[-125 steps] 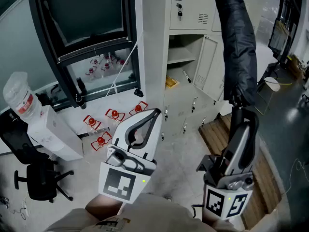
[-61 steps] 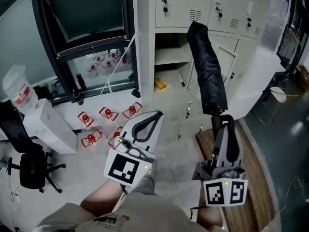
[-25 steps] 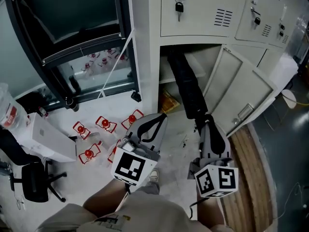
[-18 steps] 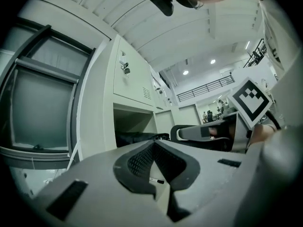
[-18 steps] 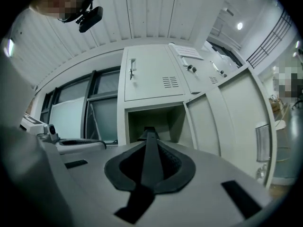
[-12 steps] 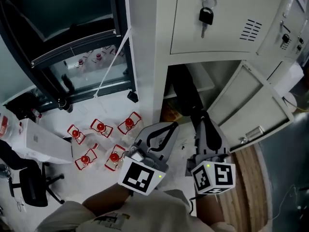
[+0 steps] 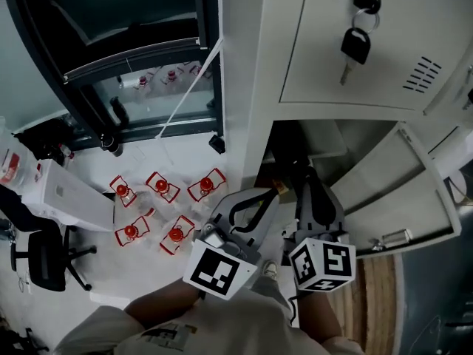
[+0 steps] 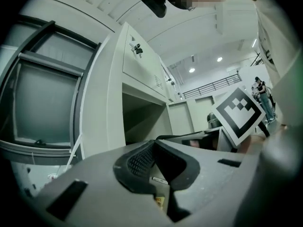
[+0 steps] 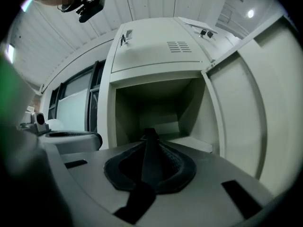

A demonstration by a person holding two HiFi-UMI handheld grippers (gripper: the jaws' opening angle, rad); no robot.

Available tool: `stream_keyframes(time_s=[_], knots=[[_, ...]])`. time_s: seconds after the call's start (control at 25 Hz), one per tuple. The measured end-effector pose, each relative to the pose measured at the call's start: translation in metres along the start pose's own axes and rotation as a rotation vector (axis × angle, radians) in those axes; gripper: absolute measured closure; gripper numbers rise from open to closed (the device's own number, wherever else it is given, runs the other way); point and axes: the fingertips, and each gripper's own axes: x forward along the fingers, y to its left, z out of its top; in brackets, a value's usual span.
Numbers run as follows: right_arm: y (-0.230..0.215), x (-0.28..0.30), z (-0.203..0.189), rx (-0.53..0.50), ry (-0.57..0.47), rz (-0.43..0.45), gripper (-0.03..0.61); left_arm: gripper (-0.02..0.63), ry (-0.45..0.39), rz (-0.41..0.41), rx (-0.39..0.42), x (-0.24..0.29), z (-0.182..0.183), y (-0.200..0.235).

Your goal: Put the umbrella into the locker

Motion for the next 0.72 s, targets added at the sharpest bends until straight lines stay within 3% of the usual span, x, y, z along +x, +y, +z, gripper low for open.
stream_keyframes(time_s=[0.4,0.72], knots=[[-0.012,0.046,-0.001,-0.06,0.029,0.187,0.543,0.606,0.054,0.212,-0.021,0.028,-0.009,0.016],[-0.004,0.077,0.001,-0.11,0.043,0.305,0.54,0.606,0.068,0.328,-0.022,0.035,-0.01,0.026]])
